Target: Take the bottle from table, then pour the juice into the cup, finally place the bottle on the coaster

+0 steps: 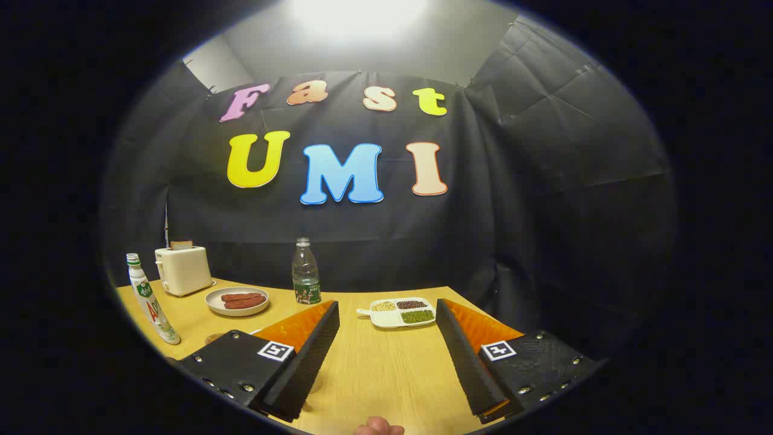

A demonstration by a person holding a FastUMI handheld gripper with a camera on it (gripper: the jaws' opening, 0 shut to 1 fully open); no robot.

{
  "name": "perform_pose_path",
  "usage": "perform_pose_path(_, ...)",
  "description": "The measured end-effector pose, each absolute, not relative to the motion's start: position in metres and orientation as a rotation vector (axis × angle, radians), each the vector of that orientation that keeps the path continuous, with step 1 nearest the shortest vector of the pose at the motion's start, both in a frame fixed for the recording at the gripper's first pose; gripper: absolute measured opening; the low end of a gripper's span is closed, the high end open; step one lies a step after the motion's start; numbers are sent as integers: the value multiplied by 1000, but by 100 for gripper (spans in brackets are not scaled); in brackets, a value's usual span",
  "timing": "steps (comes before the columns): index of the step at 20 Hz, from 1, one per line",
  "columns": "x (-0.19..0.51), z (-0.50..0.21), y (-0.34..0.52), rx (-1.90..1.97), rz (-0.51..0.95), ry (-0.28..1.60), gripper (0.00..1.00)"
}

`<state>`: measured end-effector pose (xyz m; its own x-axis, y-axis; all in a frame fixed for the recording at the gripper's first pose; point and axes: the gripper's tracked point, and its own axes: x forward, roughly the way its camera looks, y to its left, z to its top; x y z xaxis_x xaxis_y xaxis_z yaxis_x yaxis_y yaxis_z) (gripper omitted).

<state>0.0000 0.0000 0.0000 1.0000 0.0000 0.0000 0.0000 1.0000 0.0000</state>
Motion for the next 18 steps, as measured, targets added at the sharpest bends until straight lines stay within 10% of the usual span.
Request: perform_pose_path(18,-76,4,235,1,285,-19,97)
